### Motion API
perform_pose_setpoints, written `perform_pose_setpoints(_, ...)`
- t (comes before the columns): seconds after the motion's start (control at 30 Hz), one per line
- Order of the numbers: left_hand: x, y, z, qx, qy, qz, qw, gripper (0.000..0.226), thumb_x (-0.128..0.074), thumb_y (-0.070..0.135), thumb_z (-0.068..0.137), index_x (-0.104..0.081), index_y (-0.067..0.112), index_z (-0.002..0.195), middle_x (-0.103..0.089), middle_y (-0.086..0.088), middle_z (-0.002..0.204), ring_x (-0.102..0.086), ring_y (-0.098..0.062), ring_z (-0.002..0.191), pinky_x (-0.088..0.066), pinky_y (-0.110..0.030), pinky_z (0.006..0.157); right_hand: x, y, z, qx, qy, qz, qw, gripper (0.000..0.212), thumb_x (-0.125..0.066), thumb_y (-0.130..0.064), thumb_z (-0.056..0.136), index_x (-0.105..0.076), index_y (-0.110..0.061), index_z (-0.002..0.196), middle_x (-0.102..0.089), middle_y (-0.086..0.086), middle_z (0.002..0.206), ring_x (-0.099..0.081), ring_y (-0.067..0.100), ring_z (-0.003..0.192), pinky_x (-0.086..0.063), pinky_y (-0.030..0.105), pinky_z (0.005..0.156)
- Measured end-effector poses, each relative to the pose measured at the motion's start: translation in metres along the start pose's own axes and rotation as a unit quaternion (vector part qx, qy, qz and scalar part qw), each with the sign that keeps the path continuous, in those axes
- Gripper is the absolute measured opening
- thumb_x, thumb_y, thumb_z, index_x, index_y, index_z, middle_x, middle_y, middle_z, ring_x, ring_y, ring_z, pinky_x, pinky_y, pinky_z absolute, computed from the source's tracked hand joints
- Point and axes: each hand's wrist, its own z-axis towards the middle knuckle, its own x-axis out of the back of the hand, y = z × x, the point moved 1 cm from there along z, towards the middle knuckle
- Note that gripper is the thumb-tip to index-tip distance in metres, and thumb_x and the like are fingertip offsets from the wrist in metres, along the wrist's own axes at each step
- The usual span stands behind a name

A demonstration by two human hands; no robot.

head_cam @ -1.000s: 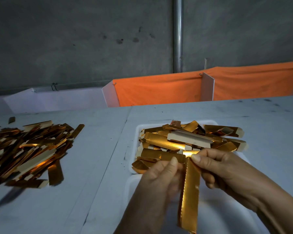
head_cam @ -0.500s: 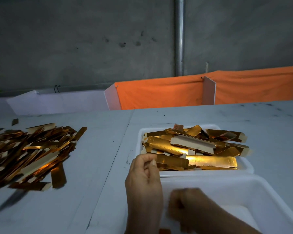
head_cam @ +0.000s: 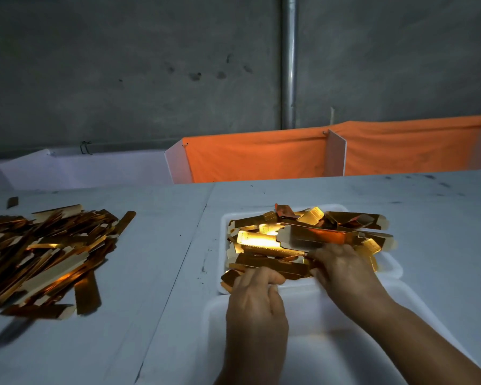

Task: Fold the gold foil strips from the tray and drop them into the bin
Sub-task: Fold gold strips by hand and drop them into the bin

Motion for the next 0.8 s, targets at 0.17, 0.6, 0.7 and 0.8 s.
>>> perform_pose_setpoints(0.17,-0.001,0.0,0.0,0.023,-0.037,0.012,0.999,0.019,-0.041,0.022,0.099,-0.053,0.035,0.104,-0.047,0.022,0.106,-0.046,0.0,0.097,-0.033,0.005,0.069,0.01,0.011,0.0,0.01,0.019,0.026,0.999,0.029,-0.054,-0.013,0.096,-0.064,-0.029,0.117,-0.058,-0.004,0.115,-0.054,0.013,0.103,-0.043,0.017,0.082)
perform_pose_setpoints(0.6,-0.002,-0.002,0.003,0.078,-0.181,-0.367,0.909,0.035,-0.063,0.04,0.083,-0.06,0.037,0.118,-0.068,0.016,0.112,-0.061,-0.004,0.109,-0.052,-0.03,0.092,0.075,-0.019,-0.028,-0.069,-0.057,0.636,0.766,0.017,-0.065,-0.024,0.075,-0.074,-0.026,0.09,-0.072,0.009,0.087,-0.07,0.021,0.08,-0.057,0.025,0.068)
perform_pose_setpoints(0.7,-0.004,-0.001,0.002,0.053,-0.22,-0.372,0.9,0.036,-0.06,0.029,0.085,-0.06,0.043,0.118,-0.068,0.01,0.115,-0.061,-0.011,0.112,-0.052,-0.035,0.092,0.064,-0.02,-0.039,-0.099,-0.065,0.608,0.785,0.014,-0.066,-0.023,0.076,-0.074,-0.026,0.087,-0.072,0.009,0.086,-0.07,0.019,0.08,-0.057,0.022,0.066)
perform_pose_setpoints(0.8,-0.008,0.003,-0.001,0.062,-0.221,-0.342,0.911,0.04,-0.055,0.035,0.082,-0.056,0.043,0.121,-0.068,0.012,0.114,-0.062,-0.008,0.109,-0.051,-0.035,0.094,0.058,-0.019,-0.043,-0.127,-0.063,0.573,0.807,0.013,-0.067,-0.013,0.084,-0.073,-0.024,0.083,-0.067,0.002,0.072,-0.06,0.01,0.064,-0.047,0.017,0.055)
